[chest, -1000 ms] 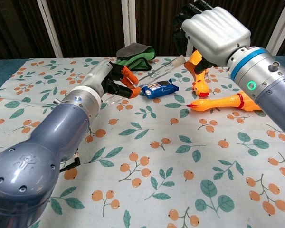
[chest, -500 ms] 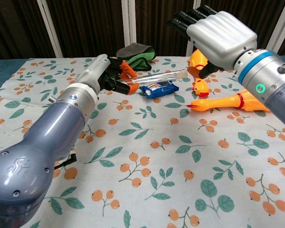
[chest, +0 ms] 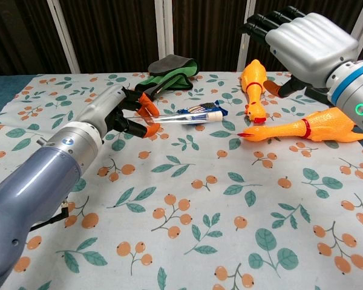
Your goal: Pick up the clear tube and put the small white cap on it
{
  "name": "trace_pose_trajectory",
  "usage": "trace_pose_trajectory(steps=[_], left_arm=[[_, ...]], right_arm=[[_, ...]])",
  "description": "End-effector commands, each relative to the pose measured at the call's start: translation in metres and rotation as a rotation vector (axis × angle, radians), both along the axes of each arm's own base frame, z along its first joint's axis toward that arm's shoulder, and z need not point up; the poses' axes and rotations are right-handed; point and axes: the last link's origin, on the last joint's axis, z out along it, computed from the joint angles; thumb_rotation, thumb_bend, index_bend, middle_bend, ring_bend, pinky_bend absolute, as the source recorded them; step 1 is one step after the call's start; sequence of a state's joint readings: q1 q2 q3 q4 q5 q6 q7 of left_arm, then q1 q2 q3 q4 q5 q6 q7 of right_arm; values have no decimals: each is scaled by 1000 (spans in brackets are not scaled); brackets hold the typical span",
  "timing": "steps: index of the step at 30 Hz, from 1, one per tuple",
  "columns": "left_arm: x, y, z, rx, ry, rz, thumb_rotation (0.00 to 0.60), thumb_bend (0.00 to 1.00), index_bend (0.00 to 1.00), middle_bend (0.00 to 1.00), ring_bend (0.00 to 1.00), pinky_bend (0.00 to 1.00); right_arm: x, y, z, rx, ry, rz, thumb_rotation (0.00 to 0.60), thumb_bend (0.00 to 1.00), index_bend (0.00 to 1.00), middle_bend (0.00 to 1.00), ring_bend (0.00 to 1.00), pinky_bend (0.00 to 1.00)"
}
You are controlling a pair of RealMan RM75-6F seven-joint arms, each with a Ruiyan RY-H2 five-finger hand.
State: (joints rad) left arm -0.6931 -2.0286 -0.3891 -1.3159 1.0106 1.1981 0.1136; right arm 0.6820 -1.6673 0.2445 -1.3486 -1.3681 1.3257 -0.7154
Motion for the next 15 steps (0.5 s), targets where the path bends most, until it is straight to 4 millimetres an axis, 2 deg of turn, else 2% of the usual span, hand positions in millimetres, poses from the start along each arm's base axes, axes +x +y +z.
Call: trace_pose_trajectory(steps=[1,9,15], left_arm=[[-7,-5,-2,-26,15,-18,600,732,606,509,71,0],[-24,-15,-10,-87,69,-47,600,716,576,497,78,0],[-36,-14,-6,-79,155,-36,600,491,469,341,56,0]], right_arm=[[-1,-1,2,-2,-4,-7,600,428,0,27,0,36],[-4,-2,8,-6,-9,-21,600,428,0,27,0,36],[-8,-1,12,-3,-12,-40,600,428,0,27,0,36]])
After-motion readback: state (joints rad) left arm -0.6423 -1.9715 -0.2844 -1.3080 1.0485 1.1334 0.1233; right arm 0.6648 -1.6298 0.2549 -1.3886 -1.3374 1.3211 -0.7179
